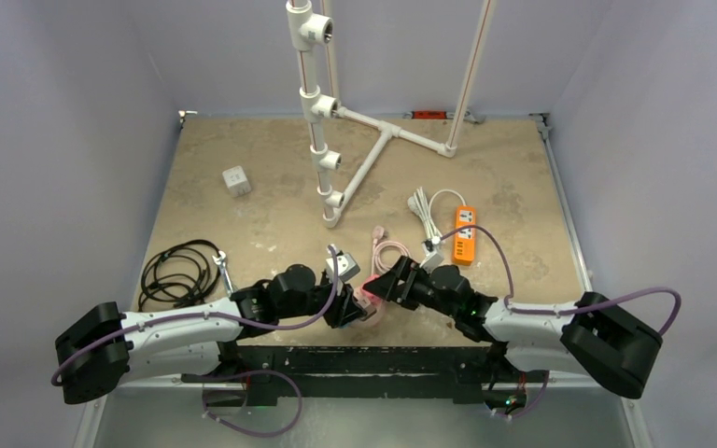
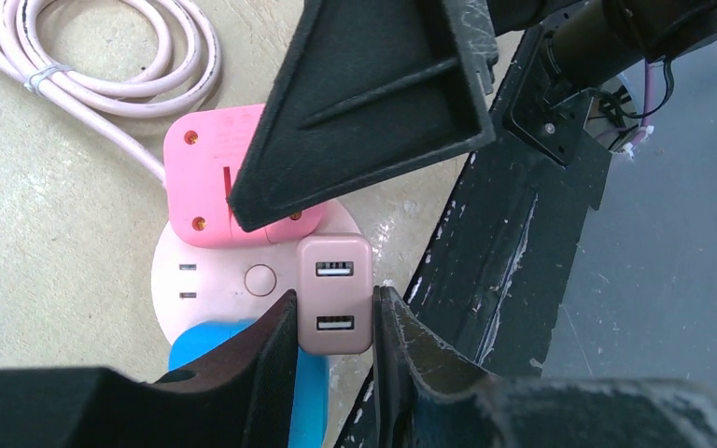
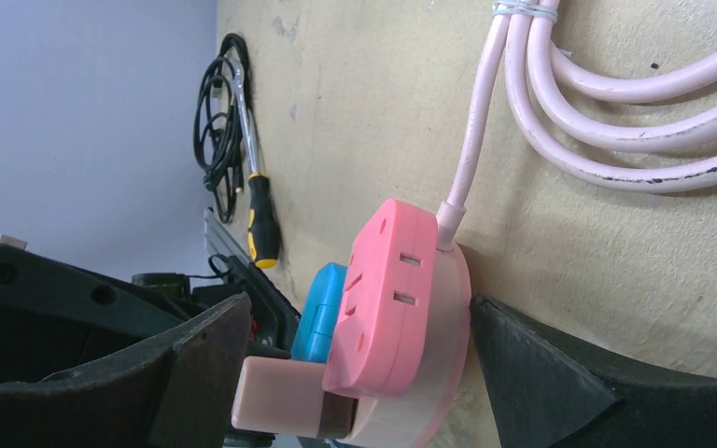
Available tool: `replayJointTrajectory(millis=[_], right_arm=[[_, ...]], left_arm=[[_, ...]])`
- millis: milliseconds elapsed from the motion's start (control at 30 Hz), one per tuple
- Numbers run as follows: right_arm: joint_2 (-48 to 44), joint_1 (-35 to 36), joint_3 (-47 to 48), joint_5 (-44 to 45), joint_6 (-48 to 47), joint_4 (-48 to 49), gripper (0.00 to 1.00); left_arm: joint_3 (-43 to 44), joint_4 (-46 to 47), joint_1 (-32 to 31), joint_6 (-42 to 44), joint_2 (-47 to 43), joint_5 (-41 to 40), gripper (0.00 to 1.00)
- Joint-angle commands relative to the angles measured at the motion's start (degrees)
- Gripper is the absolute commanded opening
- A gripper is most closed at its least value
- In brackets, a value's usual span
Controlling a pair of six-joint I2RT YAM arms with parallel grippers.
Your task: Pull the plug off the socket
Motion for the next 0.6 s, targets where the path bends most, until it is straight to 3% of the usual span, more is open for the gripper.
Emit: replayJointTrajectory(millis=[0,367,567], right_arm=[[2.2,0.0,2.3,1.8,0.4,1.6,0.88],[6.1,0.0,1.0,-1.4,3.1,3.8,0.84],[9.7,0.0,-0.4,-4.7,6.5,10.7,0.80]], left_arm=[[-0.6,4.2,-0.1,0.2,-0.6,2.2,0.00],[-0.7,4.1,-0.1,0.7,-1.3,0.8,0.00],[-0.5,4.3,-0.1,0.9,-0.9,1.1,0.00]])
